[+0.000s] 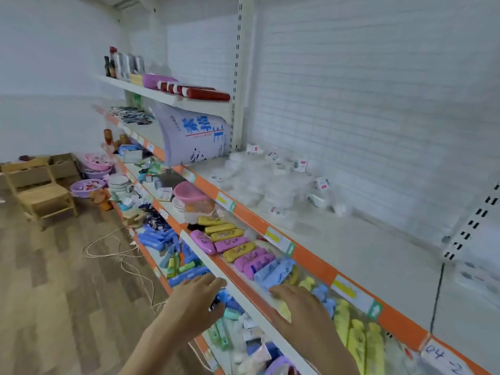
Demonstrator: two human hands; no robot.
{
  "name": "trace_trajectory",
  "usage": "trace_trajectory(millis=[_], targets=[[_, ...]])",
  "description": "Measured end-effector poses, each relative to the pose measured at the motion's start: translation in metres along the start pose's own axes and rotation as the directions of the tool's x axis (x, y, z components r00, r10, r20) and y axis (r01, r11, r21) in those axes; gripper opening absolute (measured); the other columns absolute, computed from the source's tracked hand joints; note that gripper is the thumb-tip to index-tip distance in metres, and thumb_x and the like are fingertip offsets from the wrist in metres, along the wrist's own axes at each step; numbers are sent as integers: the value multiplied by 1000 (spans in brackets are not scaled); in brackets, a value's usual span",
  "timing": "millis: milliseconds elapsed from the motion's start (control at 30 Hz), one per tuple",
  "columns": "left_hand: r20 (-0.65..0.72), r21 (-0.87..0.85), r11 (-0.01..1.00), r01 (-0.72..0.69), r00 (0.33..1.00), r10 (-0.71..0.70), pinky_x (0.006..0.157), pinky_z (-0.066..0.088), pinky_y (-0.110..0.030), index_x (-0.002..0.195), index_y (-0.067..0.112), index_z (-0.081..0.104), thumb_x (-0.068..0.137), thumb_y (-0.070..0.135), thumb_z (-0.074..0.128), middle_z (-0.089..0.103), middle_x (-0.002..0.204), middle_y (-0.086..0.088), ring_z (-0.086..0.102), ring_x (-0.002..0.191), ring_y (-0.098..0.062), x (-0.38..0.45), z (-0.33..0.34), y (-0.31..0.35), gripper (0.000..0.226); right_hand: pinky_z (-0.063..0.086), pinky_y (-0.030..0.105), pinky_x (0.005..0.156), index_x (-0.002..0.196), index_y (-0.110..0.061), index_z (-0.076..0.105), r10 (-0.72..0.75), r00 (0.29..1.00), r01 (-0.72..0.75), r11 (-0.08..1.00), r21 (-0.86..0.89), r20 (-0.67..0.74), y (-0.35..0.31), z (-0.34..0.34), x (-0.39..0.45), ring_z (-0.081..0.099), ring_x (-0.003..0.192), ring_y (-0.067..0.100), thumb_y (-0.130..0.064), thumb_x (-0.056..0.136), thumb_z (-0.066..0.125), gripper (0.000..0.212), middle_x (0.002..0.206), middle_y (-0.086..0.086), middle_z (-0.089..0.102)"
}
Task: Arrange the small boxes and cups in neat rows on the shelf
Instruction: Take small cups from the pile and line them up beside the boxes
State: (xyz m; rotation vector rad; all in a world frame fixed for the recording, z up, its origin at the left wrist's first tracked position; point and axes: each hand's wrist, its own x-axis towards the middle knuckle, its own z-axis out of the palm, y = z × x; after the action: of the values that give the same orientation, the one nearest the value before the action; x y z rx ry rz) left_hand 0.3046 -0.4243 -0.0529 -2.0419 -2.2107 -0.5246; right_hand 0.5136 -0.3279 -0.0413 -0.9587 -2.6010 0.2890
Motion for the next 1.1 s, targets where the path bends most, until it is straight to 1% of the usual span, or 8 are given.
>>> trace_trajectory(millis=[167, 400, 600, 733, 867, 967, 1033, 1100], targets=[[44, -91, 989, -115, 992, 119, 77, 32, -19, 127, 29, 44, 91, 40, 43, 51, 121, 11, 50, 108, -9, 75, 18, -37, 38, 40, 9, 66, 95, -40, 60, 100, 983, -100, 995, 7, -154, 27, 8, 55, 56, 82, -5, -46, 73, 49, 26, 92, -25, 62], [-104, -290, 891, -348, 937, 333, 72, 46, -21, 117, 28, 53, 84, 43, 44, 55, 107, 10, 57, 96, -11, 204, 19, -103, 37, 36, 2, 77, 92, -49, 54, 268, 921, -226, 959, 173, -282, 44, 5, 146, 53, 92, -10, -52, 76, 45, 19, 100, -33, 54], [-148, -352, 785, -510, 858, 491, 81, 35, -11, 121, 27, 50, 74, 58, 26, 53, 111, 13, 50, 103, -3, 312, 6, -135, 62, 41, 9, 78, 91, -55, 47, 402, 849, -382, 915, 126, -343, 55, -13, 200, 51, 98, -10, -45, 82, 52, 14, 102, -30, 55], [-104, -500, 707, -500, 845, 525, 78, 37, -8, 121, 26, 50, 72, 61, 36, 51, 102, 17, 49, 94, 2, 385, 1, -119, 61, 48, 22, 80, 91, -49, 50, 503, 785, -497, 860, 117, -361, 86, -30, 222, 57, 91, -4, -26, 85, 62, 26, 99, -25, 58], [-79, -636, 640, -432, 861, 503, 79, 41, -18, 125, 20, 47, 84, 30, 63, 54, 108, 4, 53, 96, -12, 462, 2, -76, 44, 47, 25, 84, 99, -30, 60, 611, 712, -591, 788, 175, -346, 135, -47, 251, 59, 93, 6, -22, 85, 60, 16, 100, -11, 62], [31, -655, 691, -306, 903, 429, 83, 44, -27, 135, 18, 35, 84, 28, 63, 39, 128, -2, 47, 111, -18, 506, 16, -42, 59, 43, 25, 91, 115, -24, 56, 643, 734, -634, 764, 117, -221, 166, -49, 280, 54, 106, 12, -26, 88, 55, 27, 112, -8, 57], [55, -556, 785, -274, 930, 363, 97, 36, -35, 142, 13, 22, 85, 29, 62, 21, 141, -8, 31, 128, -27, 529, 27, -24, 71, 37, 29, 97, 129, -19, 46, 658, 739, -667, 744, -23, -144, 185, -47, 300, 45, 119, 17, -28, 92, 48, 39, 129, -1, 49], [39, -508, 827, -243, 952, 304, 105, 27, -35, 143, 10, 16, 85, 29, 62, 11, 145, -13, 17, 135, -29, 545, 33, -14, 77, 34, 33, 98, 133, -13, 41, 706, 689, -718, 695, -29, -162, 204, -44, 318, 38, 123, 23, -26, 95, 40, 40, 134, 5, 44]])
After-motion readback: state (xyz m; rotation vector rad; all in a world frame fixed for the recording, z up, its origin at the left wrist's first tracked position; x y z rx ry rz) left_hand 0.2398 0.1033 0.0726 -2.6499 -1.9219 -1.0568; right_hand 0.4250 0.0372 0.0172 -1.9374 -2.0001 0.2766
